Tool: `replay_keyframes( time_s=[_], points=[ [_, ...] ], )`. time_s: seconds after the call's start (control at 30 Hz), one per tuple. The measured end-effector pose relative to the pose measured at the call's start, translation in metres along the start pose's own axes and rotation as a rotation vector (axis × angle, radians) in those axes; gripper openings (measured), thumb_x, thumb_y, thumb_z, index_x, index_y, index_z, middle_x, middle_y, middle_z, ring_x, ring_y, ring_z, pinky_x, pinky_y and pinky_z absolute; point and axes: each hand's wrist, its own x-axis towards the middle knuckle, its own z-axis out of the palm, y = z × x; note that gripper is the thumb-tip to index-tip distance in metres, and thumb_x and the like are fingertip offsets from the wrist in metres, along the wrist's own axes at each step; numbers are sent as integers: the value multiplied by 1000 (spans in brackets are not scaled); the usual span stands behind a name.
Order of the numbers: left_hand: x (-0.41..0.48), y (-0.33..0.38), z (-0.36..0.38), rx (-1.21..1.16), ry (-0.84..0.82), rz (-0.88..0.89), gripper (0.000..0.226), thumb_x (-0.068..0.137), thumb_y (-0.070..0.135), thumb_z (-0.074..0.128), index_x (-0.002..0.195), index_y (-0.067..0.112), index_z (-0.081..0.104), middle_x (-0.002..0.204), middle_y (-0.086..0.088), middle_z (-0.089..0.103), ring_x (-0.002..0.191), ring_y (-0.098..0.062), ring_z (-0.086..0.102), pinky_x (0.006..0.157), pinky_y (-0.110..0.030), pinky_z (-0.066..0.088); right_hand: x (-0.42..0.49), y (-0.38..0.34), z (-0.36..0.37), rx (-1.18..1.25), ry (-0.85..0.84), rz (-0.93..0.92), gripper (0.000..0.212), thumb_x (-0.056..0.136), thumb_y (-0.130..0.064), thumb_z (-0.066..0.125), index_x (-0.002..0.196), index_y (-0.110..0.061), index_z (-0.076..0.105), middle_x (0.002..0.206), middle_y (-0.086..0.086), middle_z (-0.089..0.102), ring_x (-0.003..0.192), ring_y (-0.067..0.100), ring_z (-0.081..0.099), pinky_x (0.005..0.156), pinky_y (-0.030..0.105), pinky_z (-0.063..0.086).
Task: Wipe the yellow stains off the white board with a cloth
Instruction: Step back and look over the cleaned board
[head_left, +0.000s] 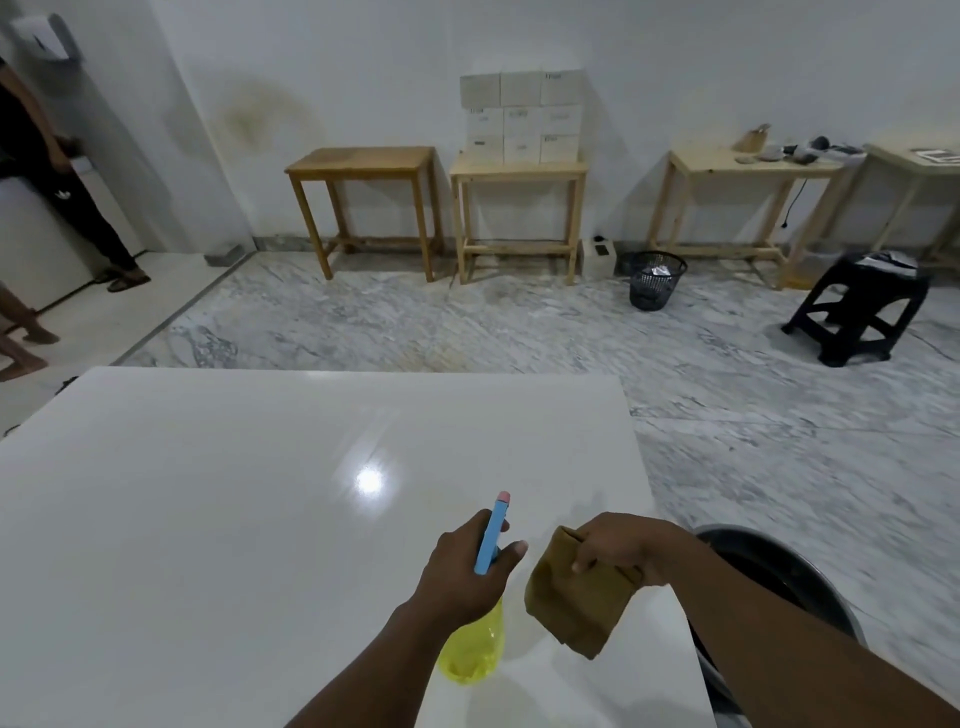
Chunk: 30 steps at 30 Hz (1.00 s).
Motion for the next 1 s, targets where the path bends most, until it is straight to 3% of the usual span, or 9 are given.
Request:
replay_keyframes(
  time_s=[0.13,0.27,0.4,0.5,0.57,0.63,0.73,0.87,1.0],
  points=[
    [2,-5,7,-3,5,8,50,101,54,62,135,18,60,90,8,67,85,-16,70,82,-23,55,5,2,2,-69,-12,49,50,70,-27,71,117,-14,65,118,13,65,105,33,65,90,47,59],
    [2,-4,12,11,32,2,50,101,56,61,135,19,60,89,10,67,82,-14,69,73,-18,50,5,-4,1,-174,39,30,36,79,-20,67,113,-9,67,116,13,67,103,31,65,91,44,58],
    [2,-4,19,-5,94,14,54,97,62,62,133,22,61,88,9,69,83,-15,71,74,-22,53,3,-8,4,-331,170,-116,9,87,-16,55,82,-13,62,89,5,64,83,21,59,67,28,46],
    [0,-3,28,-11,154,6,58,95,65,62,135,24,60,107,7,74,96,-16,72,86,-31,59,5,6,17,-412,376,-223,20,88,-28,55,68,-29,56,77,-6,61,76,18,59,63,28,41],
    [-4,-5,37,-15,176,23,61,94,68,61,135,23,60,112,5,73,96,-16,72,87,-34,62,6,27,39,-543,514,-233,26,90,-20,48,100,-36,65,104,-5,65,101,24,61,78,31,45],
    [-10,-7,48,-15,178,38,64,91,71,58,131,20,61,107,1,73,89,-19,71,83,-39,63,7,56,69,-607,553,-226,44,91,-16,41,130,-32,57,127,-2,59,118,24,56,91,34,47],
    [-20,-9,60,5,147,22,69,90,73,54,133,21,59,106,0,69,87,-18,69,81,-36,63,7,104,118,-728,452,-209,46,92,-17,40,135,-27,49,141,1,48,129,27,48,99,37,45],
    [-31,-13,72,46,134,13,81,86,80,48,141,21,55,105,5,68,86,-14,69,77,-18,54,6,149,167,-705,313,-95,79,87,-26,56,156,-29,19,166,-4,-1,154,32,4,119,54,21],
    [-37,-29,74,86,39,-36,84,85,83,54,146,26,48,85,13,61,79,-12,68,77,-21,59,9,153,176,-627,496,-205,66,62,-25,70,127,-18,61,138,14,58,125,39,58,93,49,55]
  ],
)
